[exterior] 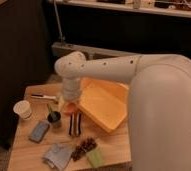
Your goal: Place apple in table surface
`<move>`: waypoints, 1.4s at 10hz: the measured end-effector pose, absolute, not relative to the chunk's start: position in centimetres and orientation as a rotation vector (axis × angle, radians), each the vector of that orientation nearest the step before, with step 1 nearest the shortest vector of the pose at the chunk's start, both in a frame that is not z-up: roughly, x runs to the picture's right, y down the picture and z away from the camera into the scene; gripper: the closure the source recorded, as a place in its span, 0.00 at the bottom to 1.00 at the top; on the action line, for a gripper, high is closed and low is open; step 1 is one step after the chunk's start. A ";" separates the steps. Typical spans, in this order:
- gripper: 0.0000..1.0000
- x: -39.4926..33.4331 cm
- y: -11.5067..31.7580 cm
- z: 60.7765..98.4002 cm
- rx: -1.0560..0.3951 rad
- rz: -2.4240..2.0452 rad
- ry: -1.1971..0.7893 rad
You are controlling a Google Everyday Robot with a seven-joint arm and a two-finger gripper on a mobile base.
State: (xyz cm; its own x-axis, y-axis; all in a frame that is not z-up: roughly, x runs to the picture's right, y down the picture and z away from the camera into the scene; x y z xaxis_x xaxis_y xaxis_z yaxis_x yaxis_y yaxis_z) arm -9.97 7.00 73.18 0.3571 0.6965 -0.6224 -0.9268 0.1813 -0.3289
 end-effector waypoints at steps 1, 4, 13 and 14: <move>1.00 -7.4 5.7 73.1 -0.722 1.234 0.389; 1.00 1.1 5.0 72.0 -0.671 1.395 0.477; 1.00 20.5 13.4 68.4 -0.610 1.756 0.744; 1.00 20.9 14.9 69.3 -0.619 1.778 0.754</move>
State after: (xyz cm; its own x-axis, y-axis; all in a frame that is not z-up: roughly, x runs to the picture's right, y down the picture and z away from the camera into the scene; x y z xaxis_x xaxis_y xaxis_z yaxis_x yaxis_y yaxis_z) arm 20.91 14.93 69.28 -0.3071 0.6230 -0.7194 -0.9503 -0.2419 0.1962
